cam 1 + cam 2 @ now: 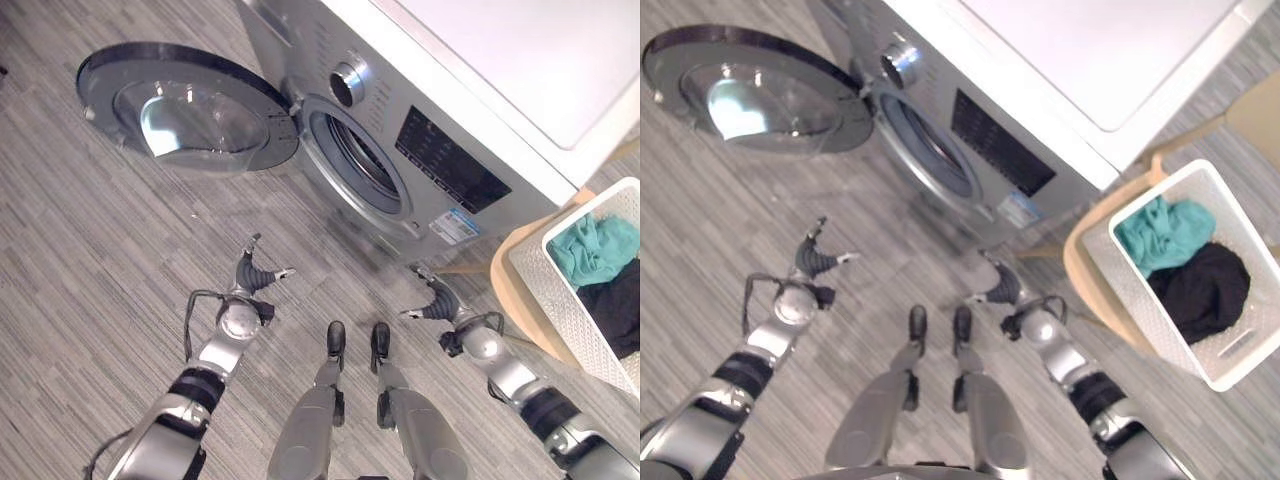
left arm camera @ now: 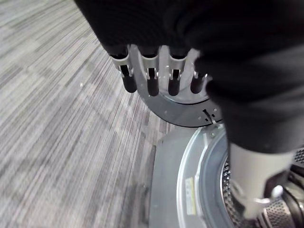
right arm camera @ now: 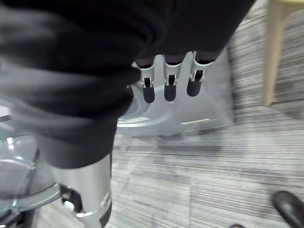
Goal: Grab the laundry basket,head to the washer,open it,put in the laundry and shut it.
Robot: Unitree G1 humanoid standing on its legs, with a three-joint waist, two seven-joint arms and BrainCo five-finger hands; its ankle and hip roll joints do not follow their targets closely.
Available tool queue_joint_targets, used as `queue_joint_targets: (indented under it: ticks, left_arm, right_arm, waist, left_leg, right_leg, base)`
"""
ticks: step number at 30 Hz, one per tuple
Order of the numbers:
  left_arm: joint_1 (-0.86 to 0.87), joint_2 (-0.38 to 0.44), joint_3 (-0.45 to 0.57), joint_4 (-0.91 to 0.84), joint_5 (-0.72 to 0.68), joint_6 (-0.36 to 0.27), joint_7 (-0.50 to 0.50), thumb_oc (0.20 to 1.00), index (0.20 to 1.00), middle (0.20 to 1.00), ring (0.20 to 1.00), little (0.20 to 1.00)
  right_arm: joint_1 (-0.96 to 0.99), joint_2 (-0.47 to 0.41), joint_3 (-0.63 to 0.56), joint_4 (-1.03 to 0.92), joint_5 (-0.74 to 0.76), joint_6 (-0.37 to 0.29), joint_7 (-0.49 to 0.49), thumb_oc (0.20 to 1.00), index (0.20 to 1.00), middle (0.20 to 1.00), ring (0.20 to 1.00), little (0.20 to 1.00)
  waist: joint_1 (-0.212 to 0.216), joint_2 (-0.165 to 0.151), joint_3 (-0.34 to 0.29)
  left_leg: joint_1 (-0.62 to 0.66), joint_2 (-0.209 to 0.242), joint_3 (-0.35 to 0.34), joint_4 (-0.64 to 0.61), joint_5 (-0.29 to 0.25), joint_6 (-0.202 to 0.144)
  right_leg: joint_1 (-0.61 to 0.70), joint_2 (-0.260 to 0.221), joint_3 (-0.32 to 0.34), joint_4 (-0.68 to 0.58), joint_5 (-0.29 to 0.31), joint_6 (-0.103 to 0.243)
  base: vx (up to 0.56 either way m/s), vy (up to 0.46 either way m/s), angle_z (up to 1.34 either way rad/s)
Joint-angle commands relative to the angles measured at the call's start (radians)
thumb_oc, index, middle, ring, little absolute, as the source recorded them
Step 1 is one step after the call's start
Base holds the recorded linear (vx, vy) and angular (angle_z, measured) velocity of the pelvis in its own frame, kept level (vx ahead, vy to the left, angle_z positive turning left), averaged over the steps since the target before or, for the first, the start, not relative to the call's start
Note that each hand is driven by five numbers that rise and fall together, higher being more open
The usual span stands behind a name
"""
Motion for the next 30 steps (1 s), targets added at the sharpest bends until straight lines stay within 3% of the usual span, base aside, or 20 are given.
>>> queue_joint_targets:
  ticks: [1, 3, 8, 14, 18, 26, 28, 30]
  left_arm:
    - [-0.052, 0.037, 0.04, 0.063, 0.034, -0.007, 0.048, 1.0, 1.0, 1.0, 1.0, 1.0]
    - [-0.09, 0.083, 0.092, 0.148, 0.013, 0.003, 0.068, 1.0, 1.0, 1.0, 1.0, 1.0]
    - [-0.141, 0.179, 0.117, 0.251, 0.043, 0.025, 0.081, 1.0, 1.0, 1.0, 1.0, 1.0]
    - [-0.14, 0.208, 0.176, 0.295, 0.018, 0.041, 0.127, 1.0, 1.0, 1.0, 1.0, 1.0]
    - [-0.089, 0.238, 0.222, 0.286, 0.048, 0.056, 0.132, 1.0, 1.0, 1.0, 1.0, 1.0]
    - [0.027, 0.238, 0.297, 0.295, 0.068, 0.068, 0.117, 1.0, 1.0, 1.0, 1.0, 1.0]
    - [0.059, 0.218, 0.303, 0.258, 0.063, 0.064, 0.114, 1.0, 1.0, 1.0, 1.0, 1.0]
    - [0.176, 0.135, 0.311, 0.115, 0.052, 0.04, 0.098, 1.0, 1.0, 1.0, 1.0, 1.0]
  right_arm:
    - [0.052, -0.021, -0.024, -0.076, 0.014, -0.045, 0.009, 1.0, 1.0, 1.0, 1.0, 1.0]
    - [0.063, -0.047, -0.064, -0.114, 0.011, -0.062, -0.006, 1.0, 1.0, 1.0, 1.0, 1.0]
    - [0.069, -0.078, -0.121, -0.182, 0.023, -0.079, -0.021, 1.0, 1.0, 1.0, 1.0, 1.0]
    - [0.102, -0.062, -0.158, -0.2, 0.077, -0.094, -0.032, 1.0, 1.0, 1.0, 1.0, 1.0]
    - [0.137, -0.067, -0.181, -0.218, 0.054, -0.094, -0.03, 1.0, 1.0, 1.0, 1.0, 1.0]
    - [0.23, -0.041, -0.229, -0.251, 0.1, -0.092, 0.002, 1.0, 1.0, 1.0, 1.0, 1.0]
    - [0.239, -0.033, -0.232, -0.252, 0.103, -0.09, 0.008, 1.0, 1.0, 1.0, 1.0, 1.0]
    - [0.246, -0.013, -0.248, -0.248, 0.095, -0.076, 0.014, 1.0, 1.0, 1.0, 1.0, 1.0]
  waist:
    - [-0.01, -0.011, -0.037]
    - [-0.036, -0.012, -0.013]
    - [-0.052, -0.031, -0.005]
    - [-0.052, -0.055, -0.008]
    - [-0.042, -0.052, -0.021]
    - [-0.044, -0.052, -0.075]
    - [-0.042, -0.051, -0.085]
    - [-0.039, -0.055, -0.111]
  left_leg:
    - [0.01, 0.013, 0.029, 0.009, -0.075, -0.001]
    - [-0.029, 0.009, 0.051, 0.035, -0.081, 0.002]
    - [-0.098, 0.012, 0.061, 0.079, -0.085, 0.003]
    - [-0.117, 0.019, 0.054, 0.095, -0.092, -0.001]
    - [-0.09, 0.015, 0.048, 0.066, -0.089, -0.004]
    - [0.011, 0.016, 0.065, 0.024, -0.109, -0.002]
    - [0.025, 0.016, 0.069, 0.028, -0.118, 0.0]
    - [0.068, 0.015, 0.086, 0.043, -0.147, 0.007]
  right_leg:
    - [-0.042, -0.085, -0.006, 0.123, -0.097, 0.091]
    - [-0.082, -0.084, 0.01, 0.129, -0.083, 0.094]
    - [-0.131, -0.082, 0.02, 0.125, -0.058, 0.099]
    - [-0.131, -0.08, 0.02, 0.098, -0.037, 0.106]
    - [-0.105, -0.084, 0.01, 0.081, -0.04, 0.109]
    - [-0.03, -0.086, 0.018, 0.079, -0.062, 0.11]
    - [-0.018, -0.085, 0.02, 0.083, -0.066, 0.111]
    - [0.025, -0.082, 0.032, 0.086, -0.074, 0.114]
  base:
    - [0.0, 0.056, -0.24]
    - [0.0, 0.085, -0.33]
    - [-0.02, 0.029, -0.23]
    - [0.0, 0.009, -0.01]
    - [0.01, 0.009, 0.0]
    - [0.05, 0.026, 0.08]
    - [0.07, 0.016, -0.06]
    - [0.09, 0.026, -0.07]
